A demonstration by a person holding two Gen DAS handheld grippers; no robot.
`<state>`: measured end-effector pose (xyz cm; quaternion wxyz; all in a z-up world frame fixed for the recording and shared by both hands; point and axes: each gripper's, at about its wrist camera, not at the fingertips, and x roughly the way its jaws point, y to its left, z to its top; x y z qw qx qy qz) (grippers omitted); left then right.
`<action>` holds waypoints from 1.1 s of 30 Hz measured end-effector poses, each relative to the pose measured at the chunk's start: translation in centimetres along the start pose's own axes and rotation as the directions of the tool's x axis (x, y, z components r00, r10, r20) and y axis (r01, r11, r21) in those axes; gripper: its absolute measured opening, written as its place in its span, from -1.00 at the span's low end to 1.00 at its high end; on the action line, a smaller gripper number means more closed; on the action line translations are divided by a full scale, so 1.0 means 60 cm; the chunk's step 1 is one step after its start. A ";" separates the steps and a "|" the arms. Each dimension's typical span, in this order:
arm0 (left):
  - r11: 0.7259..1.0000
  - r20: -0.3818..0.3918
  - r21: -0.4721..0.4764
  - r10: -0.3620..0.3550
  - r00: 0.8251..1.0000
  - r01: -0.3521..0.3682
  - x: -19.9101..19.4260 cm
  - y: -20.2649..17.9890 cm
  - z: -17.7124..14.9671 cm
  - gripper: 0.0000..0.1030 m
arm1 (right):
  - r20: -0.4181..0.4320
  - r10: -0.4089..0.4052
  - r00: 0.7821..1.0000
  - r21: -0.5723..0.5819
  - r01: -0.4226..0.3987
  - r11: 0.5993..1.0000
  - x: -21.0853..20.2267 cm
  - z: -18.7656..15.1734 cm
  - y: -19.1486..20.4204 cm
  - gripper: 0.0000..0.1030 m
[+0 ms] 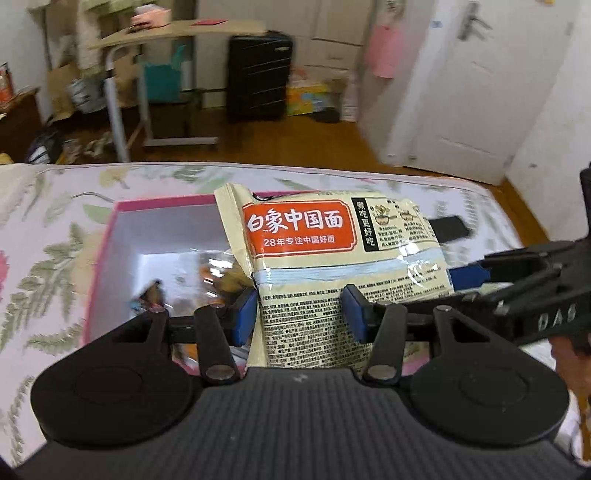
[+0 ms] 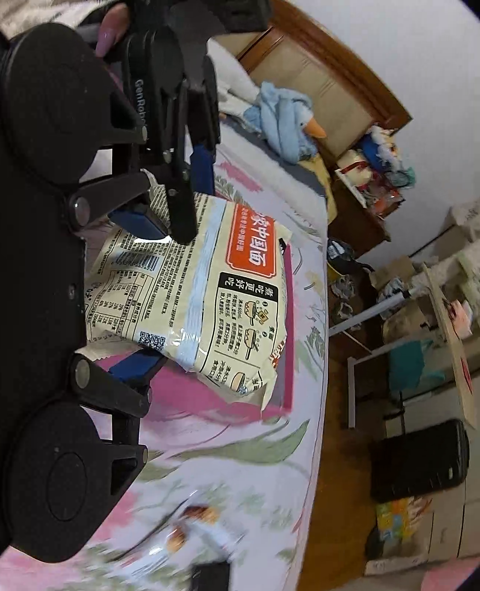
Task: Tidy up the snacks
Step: 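Open both tools to drop the noodle bag into the pink box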
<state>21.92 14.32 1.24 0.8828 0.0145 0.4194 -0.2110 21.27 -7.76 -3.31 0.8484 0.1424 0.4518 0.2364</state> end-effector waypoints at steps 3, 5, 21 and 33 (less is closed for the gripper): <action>0.999 -0.021 -0.017 0.033 0.999 -0.033 0.039 0.041 0.024 -0.05 | -0.028 -0.006 1.000 -0.021 0.005 1.000 0.054 0.029 0.001 0.36; 0.999 -0.041 -0.042 0.028 0.999 -0.030 0.065 0.062 0.035 -0.05 | -0.043 -0.013 0.999 -0.036 0.012 0.999 0.082 0.041 0.001 0.36; 0.986 -0.085 -0.015 0.162 0.983 -0.164 0.100 0.033 -0.016 0.13 | 0.064 -0.168 0.984 -0.256 0.179 0.950 0.057 -0.022 0.039 0.43; 0.999 -0.059 0.011 0.036 0.998 -0.036 -0.035 -0.032 -0.007 0.14 | 0.172 -0.198 0.965 -0.112 0.219 0.969 -0.147 -0.080 0.004 0.43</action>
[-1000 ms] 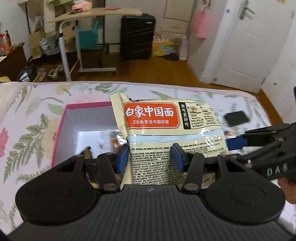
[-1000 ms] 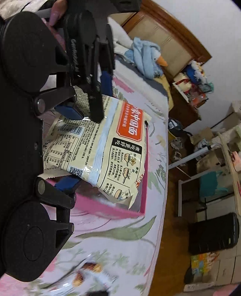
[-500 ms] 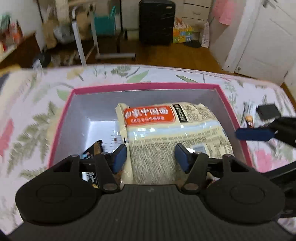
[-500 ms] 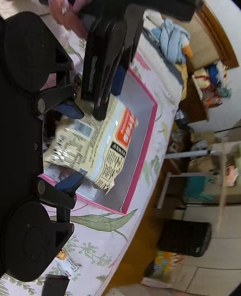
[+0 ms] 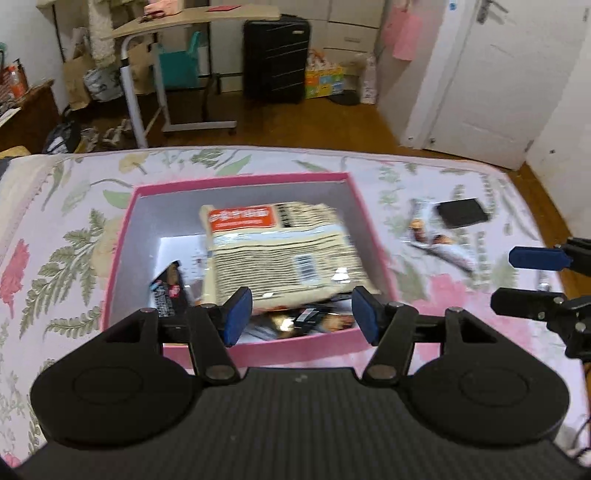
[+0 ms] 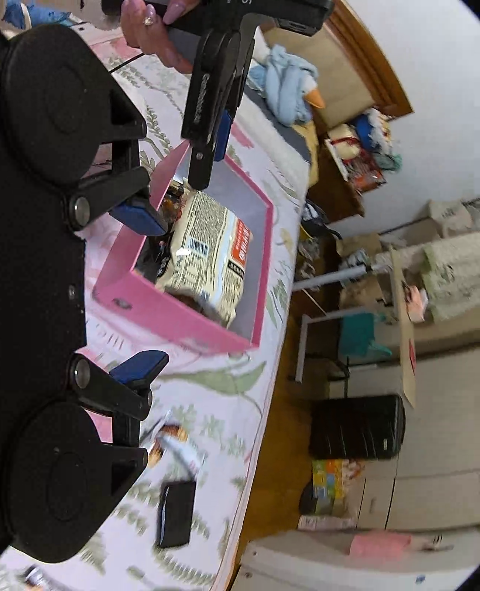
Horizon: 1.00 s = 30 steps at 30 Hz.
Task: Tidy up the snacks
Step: 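Open both tools to drop the noodle bag into the pink box, then move the right tool to a white wrapped bar and grasp it while the left tool grasps another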
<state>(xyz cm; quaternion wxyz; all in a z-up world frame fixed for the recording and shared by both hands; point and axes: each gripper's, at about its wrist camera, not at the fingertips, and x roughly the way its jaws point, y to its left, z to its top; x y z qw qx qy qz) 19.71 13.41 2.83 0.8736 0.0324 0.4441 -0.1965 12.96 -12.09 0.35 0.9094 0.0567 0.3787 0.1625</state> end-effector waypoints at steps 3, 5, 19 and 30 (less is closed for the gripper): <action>0.999 0.000 0.026 -0.032 0.999 0.032 -0.019 -0.033 0.008 0.14 | 0.015 -0.026 1.000 0.019 0.026 0.999 -0.044 -0.010 -0.022 0.44; 0.998 0.005 0.048 -0.051 0.999 0.051 -0.029 -0.059 0.010 0.14 | 0.031 -0.056 0.998 0.031 0.055 0.998 -0.074 -0.021 -0.039 0.46; 0.997 0.001 -0.002 -0.084 0.997 0.084 0.030 -0.228 0.022 0.15 | 0.109 -0.281 0.954 0.194 0.257 0.947 -0.165 -0.159 -0.202 0.46; 0.998 -0.067 -0.066 -0.012 0.998 0.007 0.243 -0.353 0.027 0.11 | 0.091 -0.438 0.894 0.438 0.359 0.824 -0.096 -0.240 -0.396 0.46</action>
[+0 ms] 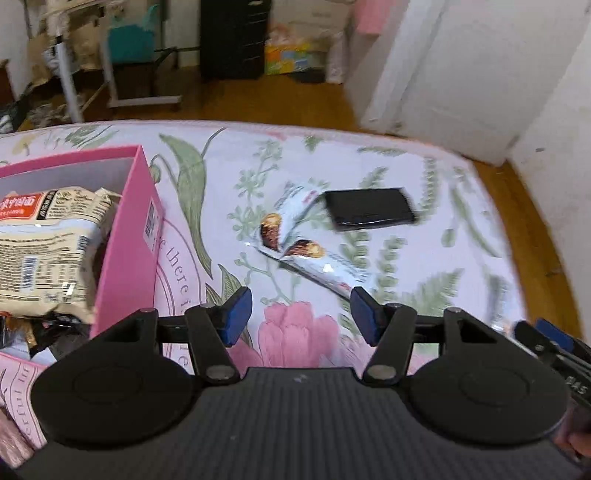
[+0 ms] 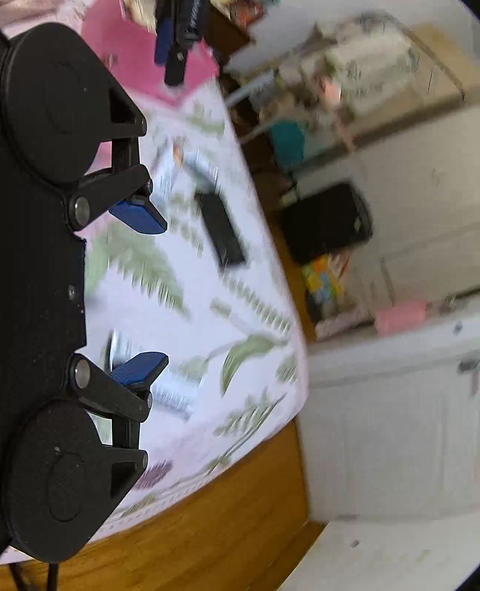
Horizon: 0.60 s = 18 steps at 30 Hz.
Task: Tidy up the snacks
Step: 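Move the right tool to a white wrapped bar and grasp it while the left tool grasps another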
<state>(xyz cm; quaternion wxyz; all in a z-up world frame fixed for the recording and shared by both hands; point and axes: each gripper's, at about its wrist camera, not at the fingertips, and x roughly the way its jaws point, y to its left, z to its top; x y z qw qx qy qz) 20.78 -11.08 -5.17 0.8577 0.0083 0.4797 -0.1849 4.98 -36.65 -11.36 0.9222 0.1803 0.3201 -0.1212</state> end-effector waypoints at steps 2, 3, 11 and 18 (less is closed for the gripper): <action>0.999 -0.004 -0.025 0.020 1.000 -0.020 0.029 -0.011 0.006 0.11 | -0.007 -0.037 0.999 0.027 0.037 0.999 0.026 0.000 -0.025 0.44; 0.999 -0.014 -0.040 0.018 1.000 -0.018 0.047 -0.018 0.010 0.11 | -0.012 -0.046 0.999 0.040 0.046 0.998 0.037 0.000 -0.034 0.43; 0.972 -0.050 -0.182 0.144 0.988 -0.151 0.151 -0.057 0.022 0.15 | -0.033 -0.080 0.996 0.138 0.084 0.987 0.112 -0.010 -0.071 -0.06; 0.926 -0.080 -0.341 0.141 0.987 -0.160 0.205 -0.047 0.022 0.20 | 0.006 -0.101 0.995 0.120 0.099 0.988 0.113 -0.018 -0.053 -0.41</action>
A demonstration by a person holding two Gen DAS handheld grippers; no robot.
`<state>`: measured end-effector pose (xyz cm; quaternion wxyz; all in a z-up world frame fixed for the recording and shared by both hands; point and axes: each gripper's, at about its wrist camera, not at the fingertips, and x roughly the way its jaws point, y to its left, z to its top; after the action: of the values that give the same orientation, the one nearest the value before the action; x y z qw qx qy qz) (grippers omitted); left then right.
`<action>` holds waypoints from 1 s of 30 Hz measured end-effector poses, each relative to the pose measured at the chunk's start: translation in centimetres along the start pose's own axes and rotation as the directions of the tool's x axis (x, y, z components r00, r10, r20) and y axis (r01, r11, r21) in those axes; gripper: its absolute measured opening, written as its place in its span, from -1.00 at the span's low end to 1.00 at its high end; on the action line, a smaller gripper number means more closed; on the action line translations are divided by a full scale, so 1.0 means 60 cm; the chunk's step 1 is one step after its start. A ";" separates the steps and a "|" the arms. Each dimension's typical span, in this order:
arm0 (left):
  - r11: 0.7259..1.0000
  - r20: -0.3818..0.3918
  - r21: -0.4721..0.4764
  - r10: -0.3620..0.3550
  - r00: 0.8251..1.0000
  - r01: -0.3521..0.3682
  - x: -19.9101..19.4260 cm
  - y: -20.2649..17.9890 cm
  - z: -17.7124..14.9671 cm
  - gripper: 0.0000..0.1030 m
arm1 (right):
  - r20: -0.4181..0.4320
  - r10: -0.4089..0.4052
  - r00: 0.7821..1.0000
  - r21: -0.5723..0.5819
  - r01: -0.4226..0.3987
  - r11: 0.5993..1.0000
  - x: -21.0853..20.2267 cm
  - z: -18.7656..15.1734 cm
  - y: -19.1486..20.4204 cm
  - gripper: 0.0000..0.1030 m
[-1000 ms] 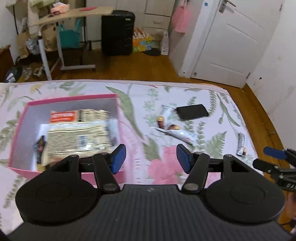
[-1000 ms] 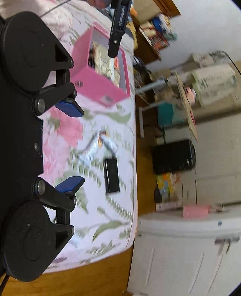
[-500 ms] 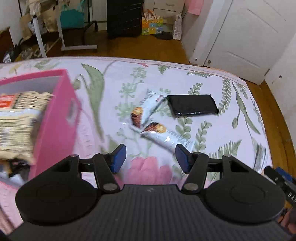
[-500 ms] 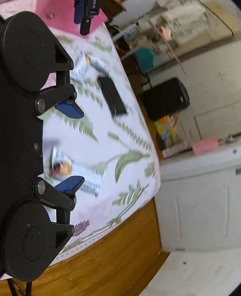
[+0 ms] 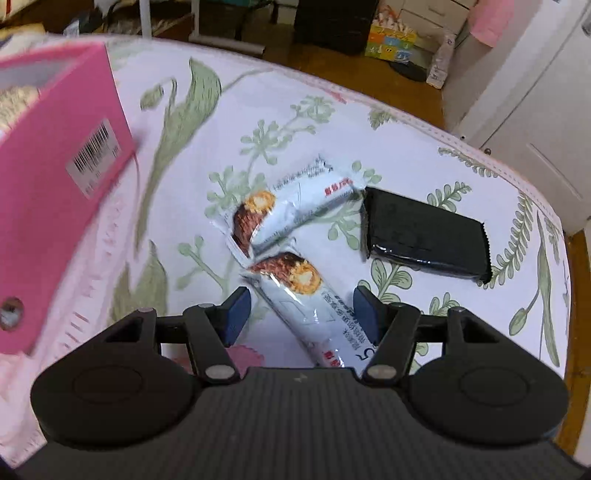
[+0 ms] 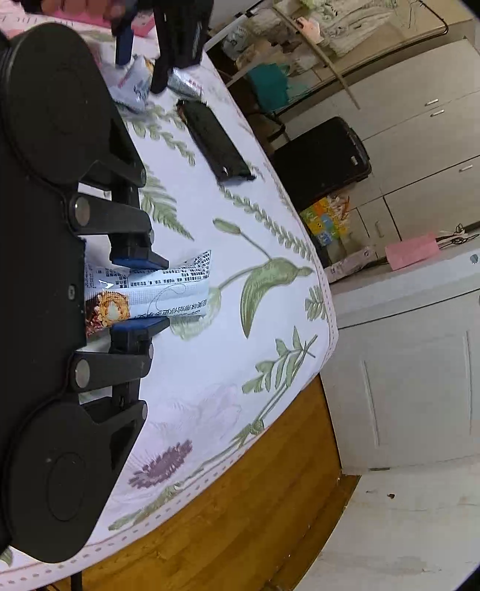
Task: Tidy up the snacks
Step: 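Move the right tool to a white wrapped bar and grasp it while the left tool grasps another, then lift the white bars with both tools toward the pink box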
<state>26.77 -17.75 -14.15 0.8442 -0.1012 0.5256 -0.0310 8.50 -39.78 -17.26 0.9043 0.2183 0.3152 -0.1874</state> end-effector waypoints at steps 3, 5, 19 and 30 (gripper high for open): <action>0.999 0.038 0.038 0.013 0.999 -0.014 0.002 -0.006 -0.007 0.17 | 0.006 0.022 1.000 -0.009 -0.021 1.000 -0.014 -0.006 0.012 -0.41; 0.997 0.053 0.079 0.007 0.999 -0.011 0.001 -0.006 -0.015 0.14 | 0.004 0.050 0.999 -0.005 -0.050 0.999 -0.023 -0.008 0.017 -0.41; 0.980 0.027 0.166 -0.116 0.993 0.110 -0.032 0.063 -0.031 -0.34 | -0.093 0.144 0.985 -0.027 -0.147 0.989 -0.071 -0.033 0.070 -0.41; 0.934 -0.064 0.297 -0.190 0.980 0.201 -0.093 0.106 -0.076 -0.42 | -0.250 0.295 0.922 0.108 -0.276 0.955 -0.074 -0.057 0.094 -0.41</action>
<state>19.87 -11.28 -12.49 0.8332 -0.0223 0.5164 -0.1965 6.26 -32.42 -15.21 0.8638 0.3166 0.3904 -0.0342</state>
